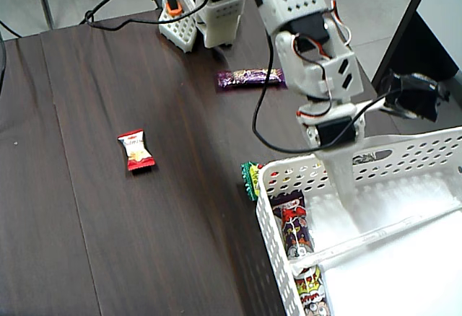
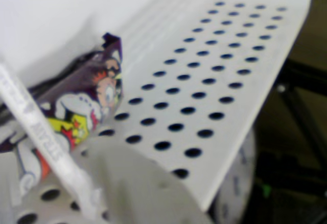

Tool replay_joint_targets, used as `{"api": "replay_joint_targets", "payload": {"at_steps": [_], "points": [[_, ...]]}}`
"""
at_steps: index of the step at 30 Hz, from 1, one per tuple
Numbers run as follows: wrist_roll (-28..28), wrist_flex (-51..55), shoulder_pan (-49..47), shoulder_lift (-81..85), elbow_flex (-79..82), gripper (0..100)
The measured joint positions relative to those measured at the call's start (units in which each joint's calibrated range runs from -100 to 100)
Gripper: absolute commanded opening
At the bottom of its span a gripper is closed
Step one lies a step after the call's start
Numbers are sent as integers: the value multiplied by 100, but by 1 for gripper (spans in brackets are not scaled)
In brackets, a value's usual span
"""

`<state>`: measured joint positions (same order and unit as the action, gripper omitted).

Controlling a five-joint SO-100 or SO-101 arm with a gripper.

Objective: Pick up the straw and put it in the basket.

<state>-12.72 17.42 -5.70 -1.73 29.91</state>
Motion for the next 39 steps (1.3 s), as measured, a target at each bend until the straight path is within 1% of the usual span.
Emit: {"api": "replay_joint_targets", "payload": {"at_steps": [5, 12, 15, 17, 20, 24, 29, 34, 36, 39], "points": [[0, 934, 0, 850, 0, 1], [26, 2643, 214, 2327, 45, 1], [266, 3199, 348, 2987, 694, 1], [480, 3316, 340, 3482, 1387, 1], [613, 3316, 364, 4323, 2432, 1], [720, 3316, 625, 5850, 3892, 1], [1307, 3544, 689, 8012, 5369, 1], [1512, 4747, 752, 9777, 5883, 1], [1542, 5109, 728, 9893, 5883, 1], [1553, 5320, 728, 9959, 5910, 1]]}}
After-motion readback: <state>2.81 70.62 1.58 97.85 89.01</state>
